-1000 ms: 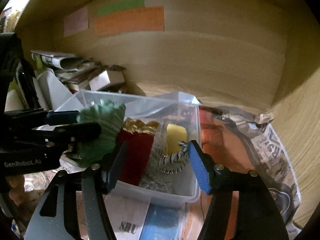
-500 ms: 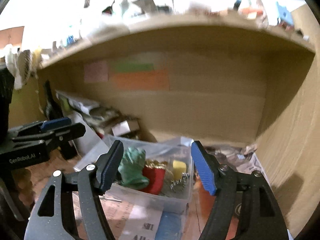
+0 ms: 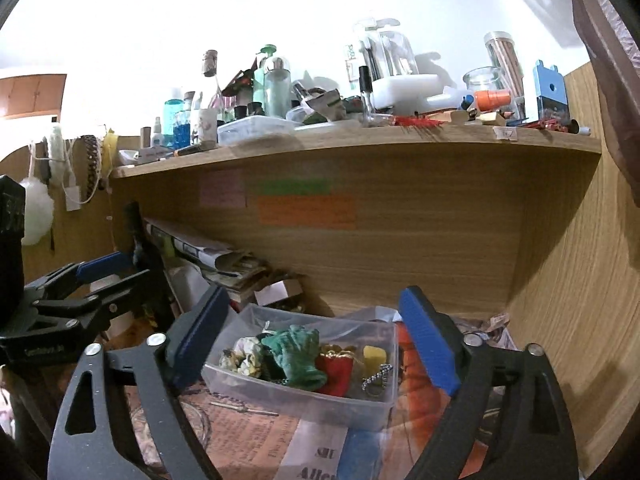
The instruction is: Organize soft objects
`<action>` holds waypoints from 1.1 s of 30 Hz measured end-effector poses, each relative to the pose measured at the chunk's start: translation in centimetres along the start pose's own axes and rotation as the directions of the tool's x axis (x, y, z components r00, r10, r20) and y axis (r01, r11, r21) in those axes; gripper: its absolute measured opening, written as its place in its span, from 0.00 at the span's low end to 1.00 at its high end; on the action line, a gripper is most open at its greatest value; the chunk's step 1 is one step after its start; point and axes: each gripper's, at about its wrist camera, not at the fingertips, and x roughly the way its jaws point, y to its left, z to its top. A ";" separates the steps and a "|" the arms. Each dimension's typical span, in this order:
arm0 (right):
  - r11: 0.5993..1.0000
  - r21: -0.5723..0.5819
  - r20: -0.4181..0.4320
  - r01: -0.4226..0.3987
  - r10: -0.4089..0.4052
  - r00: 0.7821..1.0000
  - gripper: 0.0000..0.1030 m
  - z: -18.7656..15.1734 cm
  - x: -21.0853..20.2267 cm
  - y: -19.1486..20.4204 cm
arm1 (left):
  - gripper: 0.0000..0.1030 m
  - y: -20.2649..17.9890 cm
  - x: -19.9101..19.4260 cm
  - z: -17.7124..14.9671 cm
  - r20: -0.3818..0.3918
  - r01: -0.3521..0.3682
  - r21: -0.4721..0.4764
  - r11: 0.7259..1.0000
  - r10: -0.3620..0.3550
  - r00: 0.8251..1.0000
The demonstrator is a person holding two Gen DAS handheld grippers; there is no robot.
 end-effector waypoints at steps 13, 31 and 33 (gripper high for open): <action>1.000 0.015 0.010 0.006 -0.006 1.000 1.00 -0.2 -0.6 0.2 | 0.99 -0.1 -0.3 -0.2 -0.002 -0.014 0.004 1.000 0.014 1.000; 1.000 0.013 -0.002 0.003 -0.003 1.000 1.00 -0.6 -0.2 0.6 | 1.00 0.1 0.6 -0.8 -0.028 -0.012 0.006 1.000 0.012 1.000; 1.000 0.013 -0.002 0.002 -0.002 1.000 1.00 -0.6 -0.2 0.6 | 1.00 0.0 0.6 -0.7 -0.028 -0.013 0.004 1.000 0.013 1.000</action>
